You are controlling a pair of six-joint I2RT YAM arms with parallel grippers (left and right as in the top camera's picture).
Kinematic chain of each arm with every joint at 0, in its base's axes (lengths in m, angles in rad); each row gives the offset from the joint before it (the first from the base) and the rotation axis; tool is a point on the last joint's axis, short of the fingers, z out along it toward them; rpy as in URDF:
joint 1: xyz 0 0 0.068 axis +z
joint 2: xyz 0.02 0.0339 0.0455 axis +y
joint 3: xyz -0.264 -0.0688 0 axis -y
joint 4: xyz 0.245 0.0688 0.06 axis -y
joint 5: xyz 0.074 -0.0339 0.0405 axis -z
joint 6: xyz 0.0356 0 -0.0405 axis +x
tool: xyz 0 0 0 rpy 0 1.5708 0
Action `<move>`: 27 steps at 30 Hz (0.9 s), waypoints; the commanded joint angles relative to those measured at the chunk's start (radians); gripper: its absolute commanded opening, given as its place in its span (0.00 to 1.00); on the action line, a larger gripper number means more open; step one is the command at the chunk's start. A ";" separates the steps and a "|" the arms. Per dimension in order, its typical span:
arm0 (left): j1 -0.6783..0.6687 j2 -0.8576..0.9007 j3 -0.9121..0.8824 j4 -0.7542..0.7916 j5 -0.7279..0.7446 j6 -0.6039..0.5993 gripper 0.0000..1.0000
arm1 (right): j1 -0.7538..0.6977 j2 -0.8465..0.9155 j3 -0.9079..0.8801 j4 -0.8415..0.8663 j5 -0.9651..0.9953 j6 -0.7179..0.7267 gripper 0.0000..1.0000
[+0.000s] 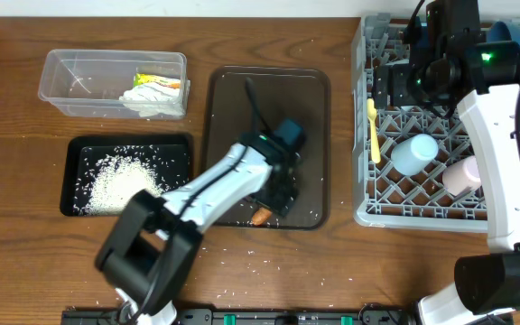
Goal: Sort waste into correct bins and load items into the dishwasher rack
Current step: 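Reach the left gripper to the carrot on the brown tray and grasp it, then carry the carrot left and drop it onto the black rice tray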
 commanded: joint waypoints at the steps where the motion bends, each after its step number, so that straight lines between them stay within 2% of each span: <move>1: -0.039 0.040 -0.006 0.002 -0.021 0.009 0.78 | -0.005 0.000 0.008 -0.001 0.000 -0.010 0.98; 3: -0.049 0.062 -0.006 0.015 -0.021 0.009 0.66 | -0.005 0.000 0.008 -0.003 0.000 -0.010 0.98; 7: -0.051 0.088 -0.006 0.043 -0.023 0.008 0.38 | -0.005 0.000 0.008 -0.010 0.000 -0.010 0.98; 15: -0.048 0.087 -0.003 0.076 -0.082 0.007 0.11 | -0.005 0.000 0.008 -0.013 0.000 -0.010 0.98; 21: -0.002 0.061 0.037 0.061 -0.089 -0.037 0.10 | -0.004 0.000 0.008 -0.013 0.000 -0.010 0.99; 27: 0.139 -0.066 0.055 0.041 -0.089 -0.142 0.11 | -0.003 0.000 0.008 -0.012 0.000 -0.010 0.99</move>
